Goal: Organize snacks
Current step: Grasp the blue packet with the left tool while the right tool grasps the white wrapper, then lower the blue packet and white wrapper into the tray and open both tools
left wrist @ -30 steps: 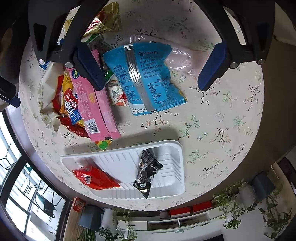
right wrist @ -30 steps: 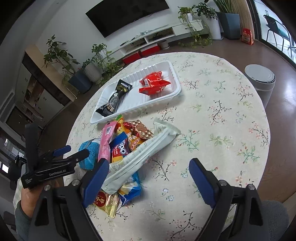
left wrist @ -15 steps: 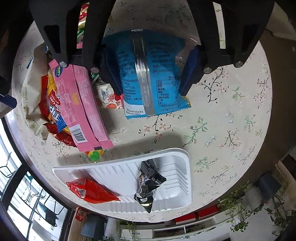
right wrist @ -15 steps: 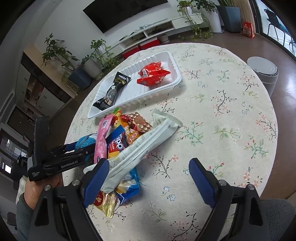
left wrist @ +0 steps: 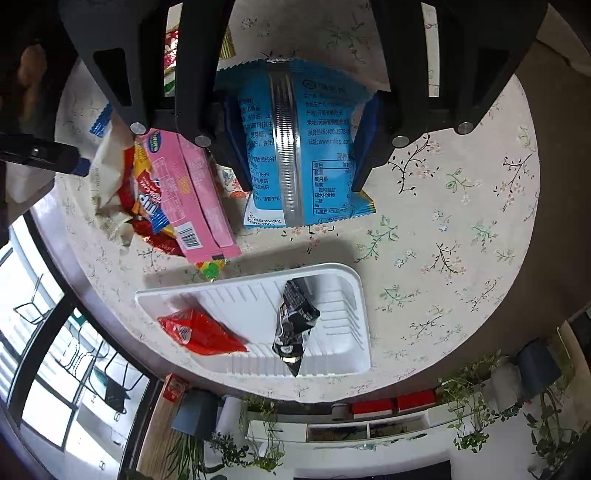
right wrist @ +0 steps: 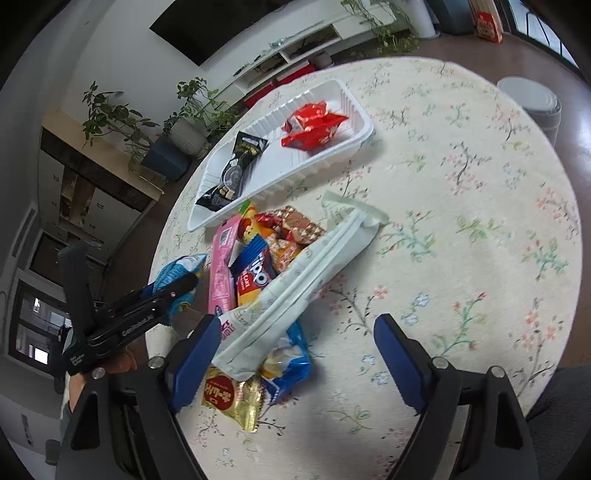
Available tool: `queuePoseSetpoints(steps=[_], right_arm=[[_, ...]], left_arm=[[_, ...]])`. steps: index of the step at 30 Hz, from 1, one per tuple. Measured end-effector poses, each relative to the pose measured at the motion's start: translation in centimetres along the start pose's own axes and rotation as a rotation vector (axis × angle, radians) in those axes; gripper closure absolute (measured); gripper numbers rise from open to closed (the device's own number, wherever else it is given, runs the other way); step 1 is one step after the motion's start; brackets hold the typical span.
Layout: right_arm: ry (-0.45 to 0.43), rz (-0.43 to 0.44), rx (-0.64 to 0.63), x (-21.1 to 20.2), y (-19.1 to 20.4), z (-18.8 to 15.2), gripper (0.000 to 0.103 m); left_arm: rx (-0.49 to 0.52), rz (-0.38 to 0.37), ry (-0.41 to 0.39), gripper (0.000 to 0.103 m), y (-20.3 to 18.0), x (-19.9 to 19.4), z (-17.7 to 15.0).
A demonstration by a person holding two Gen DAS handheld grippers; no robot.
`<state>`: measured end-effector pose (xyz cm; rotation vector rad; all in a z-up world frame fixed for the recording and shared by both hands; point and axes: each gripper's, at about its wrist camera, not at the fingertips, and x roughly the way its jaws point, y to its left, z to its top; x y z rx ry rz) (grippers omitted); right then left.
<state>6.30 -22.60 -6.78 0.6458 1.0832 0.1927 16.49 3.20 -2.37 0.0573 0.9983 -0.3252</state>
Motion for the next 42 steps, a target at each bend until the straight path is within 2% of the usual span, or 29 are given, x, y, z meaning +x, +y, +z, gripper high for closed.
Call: queuePoseSetpoints(steps=[4,7,9,12,18,28,34,39,42], right_arm=[[0.027,0.056,0.099,1.5,-0.7,0.7,0.025],[0.038,0.083,0.142,2.5,-1.0,1.2,0.033],[0.056,0.101,0.166,3.2,-1.4,1.5,0.046],[0.070,0.119,0.195,3.7,-2.0,1.6,0.059],[0.061,0.150,0.233,3.1,-2.8,1.1,0.072],[0.007,0.192,0.259,0.7,-4.2,1.1,0.077],[0.005,0.284,0.300,0.0,-5.3,1.8,0.077],[-0.081,0.313,0.280,-2.8,-5.8,4.5,0.077],[-0.141,0.302,0.248,-4.8,-5.6,7.1,0.077]], left_arm=[[-0.025,-0.048,-0.046,0.055,0.3,-1.8,-0.5],[-0.038,-0.074,-0.057,0.055,0.6,-2.4,-1.1],[-0.045,-0.083,-0.060,0.055,0.8,-2.5,-1.4],[-0.060,-0.092,-0.060,0.055,1.1,-2.5,-2.0],[-0.082,-0.116,-0.059,0.055,1.4,-2.4,-2.7],[-0.107,-0.144,-0.083,0.055,1.6,-3.5,-2.8],[-0.121,-0.202,-0.106,0.055,1.7,-4.3,-2.3],[-0.154,-0.263,-0.137,0.055,2.7,-5.2,-0.3],[-0.154,-0.259,-0.163,0.055,3.4,-5.4,2.1]])
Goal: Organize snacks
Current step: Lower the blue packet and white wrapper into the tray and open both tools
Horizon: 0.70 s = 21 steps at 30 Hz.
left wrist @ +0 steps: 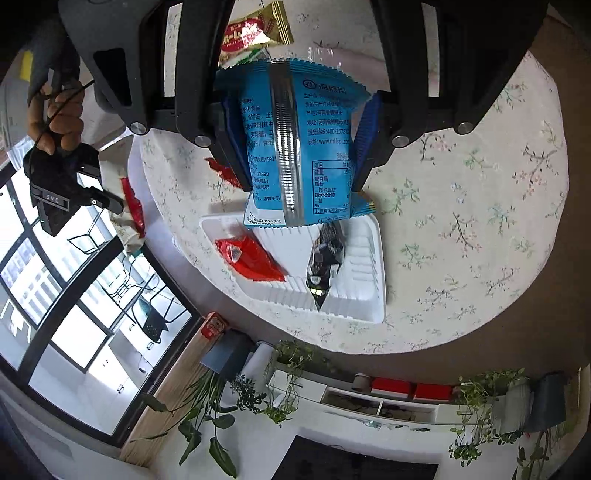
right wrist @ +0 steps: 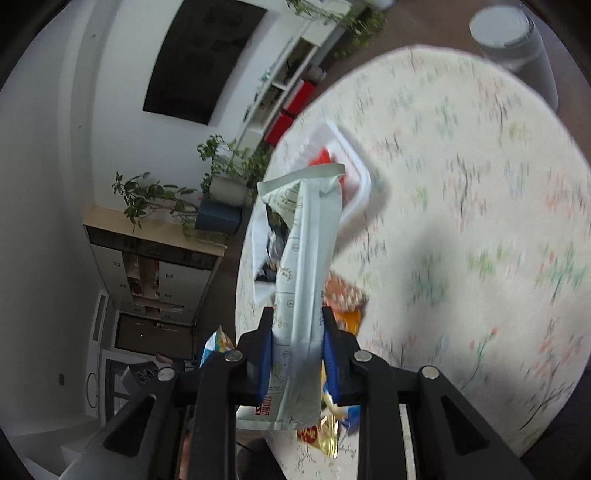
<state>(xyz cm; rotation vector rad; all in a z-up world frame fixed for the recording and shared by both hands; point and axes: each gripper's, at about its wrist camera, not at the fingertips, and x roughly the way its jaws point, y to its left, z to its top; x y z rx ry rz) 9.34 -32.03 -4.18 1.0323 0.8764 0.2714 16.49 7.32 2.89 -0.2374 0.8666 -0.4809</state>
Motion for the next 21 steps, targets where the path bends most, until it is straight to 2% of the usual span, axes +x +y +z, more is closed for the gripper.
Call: queuePoseSetpoints(steps=[3,6,12,17,21], right_arm=[[-0.042,-0.002,-0.072,-0.5,2.3,2.9,0.077],[-0.049,-0.015,-0.130,0.8,4.6,5.5,0.077],[0.026,-0.040,-0.209,7.7,8.0,9.1,0.077],[0.118,-0.138,-0.238,14.4,8.3,10.3,0.077],[0.177,-0.217,-0.253,18.7,7.4,10.7,0.077]], left_arm=[[-0.016,-0.003,-0.025,0.055,0.7,0.5,2.7],[-0.035,-0.009,-0.047,0.055,1.5,1.7,6.3],[-0.001,0.014,-0.006,0.055,1.4,7.6,11.7],[0.000,0.049,0.089,0.055,2.6,13.3,12.5],[0.022,0.071,0.120,0.055,2.7,16.0,12.5]])
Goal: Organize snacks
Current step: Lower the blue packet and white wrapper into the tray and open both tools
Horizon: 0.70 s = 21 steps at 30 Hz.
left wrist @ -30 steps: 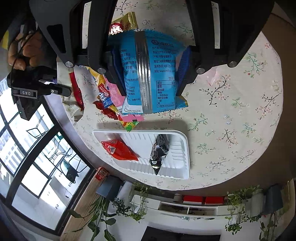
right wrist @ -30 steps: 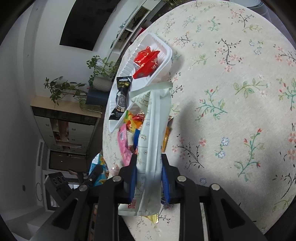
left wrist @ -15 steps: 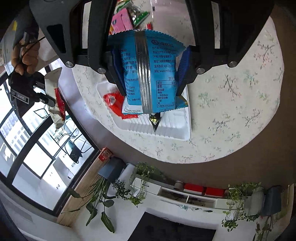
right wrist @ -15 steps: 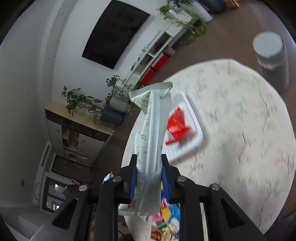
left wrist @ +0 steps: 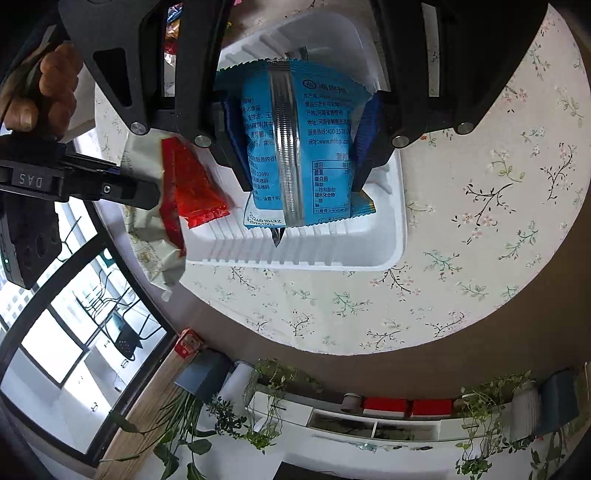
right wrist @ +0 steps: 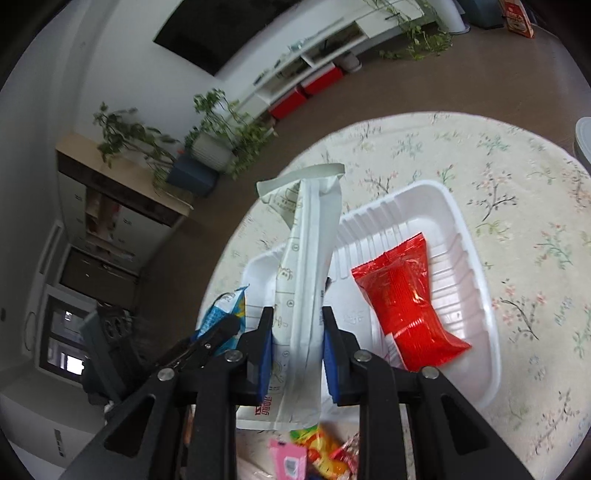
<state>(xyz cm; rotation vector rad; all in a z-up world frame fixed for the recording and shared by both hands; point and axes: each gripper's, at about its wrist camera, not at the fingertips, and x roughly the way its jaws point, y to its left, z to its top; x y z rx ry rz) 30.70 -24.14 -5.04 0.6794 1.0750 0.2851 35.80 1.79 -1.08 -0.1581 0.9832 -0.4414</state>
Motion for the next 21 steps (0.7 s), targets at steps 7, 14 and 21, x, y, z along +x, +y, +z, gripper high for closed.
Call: queuePoseSetpoints(steps=[7,14,21], right_arm=[[0.065,-0.116,-0.060,3.9,-0.2,-0.1,0.077],[0.087,-0.170,-0.105,5.1,-0.2,-0.5,0.077],[0.081,-0.205,-0.117,5.8,0.3,-0.4,0.070]], left_arm=[[0.038,0.043,0.023,0.055,-0.3,3.4,-0.4],[0.044,0.076,0.016,0.050,-0.3,4.7,-0.6],[0.042,0.091,-0.005,0.025,-0.1,3.6,-0.5]])
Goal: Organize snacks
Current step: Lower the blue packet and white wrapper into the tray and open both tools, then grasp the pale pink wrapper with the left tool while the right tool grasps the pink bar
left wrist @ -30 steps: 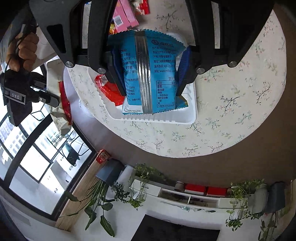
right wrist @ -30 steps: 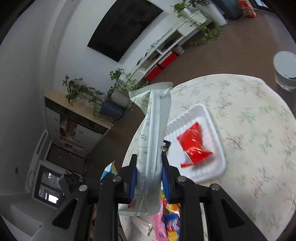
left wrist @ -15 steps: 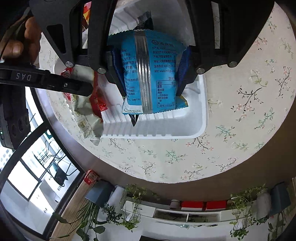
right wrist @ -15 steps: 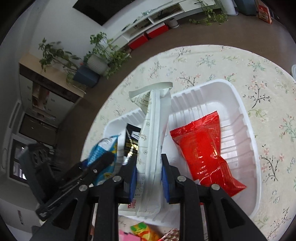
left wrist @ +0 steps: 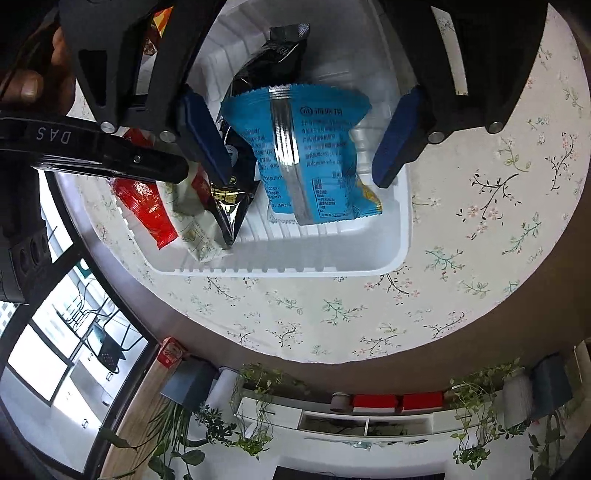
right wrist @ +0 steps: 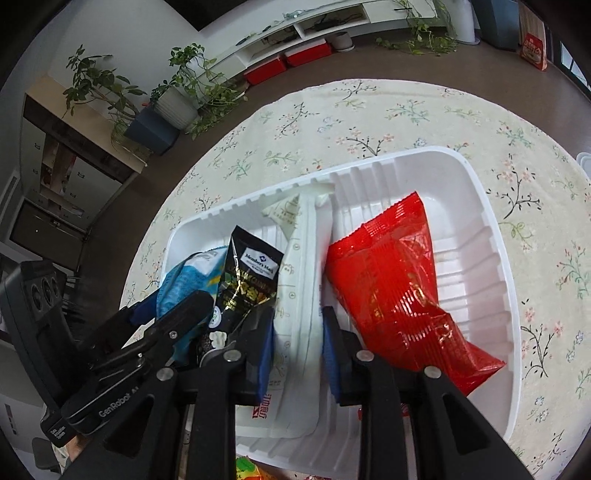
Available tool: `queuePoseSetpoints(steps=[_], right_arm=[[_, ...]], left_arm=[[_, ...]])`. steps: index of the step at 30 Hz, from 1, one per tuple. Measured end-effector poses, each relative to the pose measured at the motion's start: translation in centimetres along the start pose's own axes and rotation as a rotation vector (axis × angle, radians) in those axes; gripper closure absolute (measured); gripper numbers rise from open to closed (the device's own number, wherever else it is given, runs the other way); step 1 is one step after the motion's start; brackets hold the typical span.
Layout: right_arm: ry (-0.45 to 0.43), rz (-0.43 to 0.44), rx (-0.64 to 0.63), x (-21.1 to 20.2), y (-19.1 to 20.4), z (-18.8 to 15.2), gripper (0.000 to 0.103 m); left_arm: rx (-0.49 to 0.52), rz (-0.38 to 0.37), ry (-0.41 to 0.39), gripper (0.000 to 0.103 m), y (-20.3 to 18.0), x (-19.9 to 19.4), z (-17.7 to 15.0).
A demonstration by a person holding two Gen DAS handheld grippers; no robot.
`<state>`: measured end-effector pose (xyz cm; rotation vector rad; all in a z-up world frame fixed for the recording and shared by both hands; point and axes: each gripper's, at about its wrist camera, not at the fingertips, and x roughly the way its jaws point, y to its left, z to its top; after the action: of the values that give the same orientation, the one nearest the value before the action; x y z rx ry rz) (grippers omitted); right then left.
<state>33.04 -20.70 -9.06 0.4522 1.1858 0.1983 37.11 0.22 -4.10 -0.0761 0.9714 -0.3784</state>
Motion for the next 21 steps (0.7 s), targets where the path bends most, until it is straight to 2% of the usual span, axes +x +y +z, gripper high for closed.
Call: queuePoseSetpoints(steps=[4,8,11,12,15,17,19,21], right_arm=[[-0.035,-0.006,-0.004,-1.0,0.3,0.1,0.061],[-0.073,0.011,0.005,-3.0,0.4,0.0,0.042],[-0.107,0.057,0.003,-5.7,0.6,-0.8,0.027],[-0.127,0.084,-0.010,-7.0,0.7,-1.3,0.021],[-0.193,0.119,-0.073,-10.5,1.0,-3.5,0.013],[-0.221,0.137,-0.130,-12.7,1.1,-5.5,0.013],[-0.225,0.169,-0.167,-14.2,0.9,-7.4,0.013],[-0.203,0.203,-0.198,-15.3,0.3,-9.8,0.013]], left_arm=[[0.007,-0.012,-0.026,0.025,-0.7,-2.2,0.2],[-0.002,-0.037,-0.068,0.010,-1.1,-5.7,0.0],[0.042,-0.059,-0.093,0.000,-1.8,-9.4,-0.8],[0.061,-0.073,-0.101,0.000,-2.0,-10.4,-1.2],[0.205,-0.119,-0.112,0.000,-2.9,-13.8,-3.4],[0.361,-0.125,-0.129,0.000,-3.7,-15.8,-5.8],[0.503,-0.161,-0.062,0.000,-4.1,-16.7,-8.3],[0.658,-0.154,0.013,0.000,-4.6,-17.3,-11.0]])
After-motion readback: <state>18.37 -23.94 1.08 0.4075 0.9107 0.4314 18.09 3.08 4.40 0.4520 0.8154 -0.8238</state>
